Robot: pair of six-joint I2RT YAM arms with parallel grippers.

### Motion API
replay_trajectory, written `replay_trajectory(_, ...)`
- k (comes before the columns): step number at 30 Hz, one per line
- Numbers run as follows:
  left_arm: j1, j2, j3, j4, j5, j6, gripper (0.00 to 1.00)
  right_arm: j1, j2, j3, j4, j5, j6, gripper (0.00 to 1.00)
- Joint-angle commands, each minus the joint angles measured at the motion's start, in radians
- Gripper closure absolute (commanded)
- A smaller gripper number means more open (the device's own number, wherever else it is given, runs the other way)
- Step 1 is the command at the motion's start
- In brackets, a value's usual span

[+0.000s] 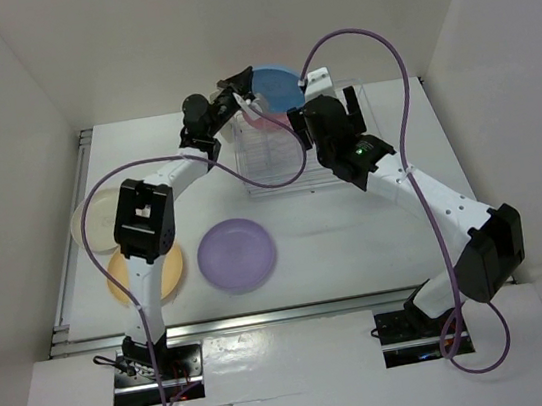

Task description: Load the plates into the dish rack

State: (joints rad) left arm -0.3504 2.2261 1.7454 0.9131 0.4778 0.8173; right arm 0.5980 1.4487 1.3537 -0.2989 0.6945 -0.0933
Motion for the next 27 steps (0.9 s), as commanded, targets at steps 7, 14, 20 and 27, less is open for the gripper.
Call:
replay_trajectory(7, 0.013, 0.092, 0.132, -0.002, 0.047, 0.068, 1.0, 0.0, 0.049, 0.059, -0.026, 0.011, 0.015, 0.0)
replay_trajectory(14, 0.013, 0.142, 0.163, -0.034, 0.047, 0.086, 1.0, -0.009, 0.088, 0.082, -0.026, 0.002, 0.015, 0.0)
replay_trajectory(20, 0.013, 0.164, 0.143, -0.049, 0.029, 0.095, 1.0, -0.009, 0.098, 0.091, -0.026, 0.002, 0.015, 0.0)
replay_trajectory(27, 0.013, 0.164, 0.124, 0.03, -0.113, 0.042, 1.0, -0.009, 0.107, 0.091, -0.036, -0.016, 0.015, 0.0)
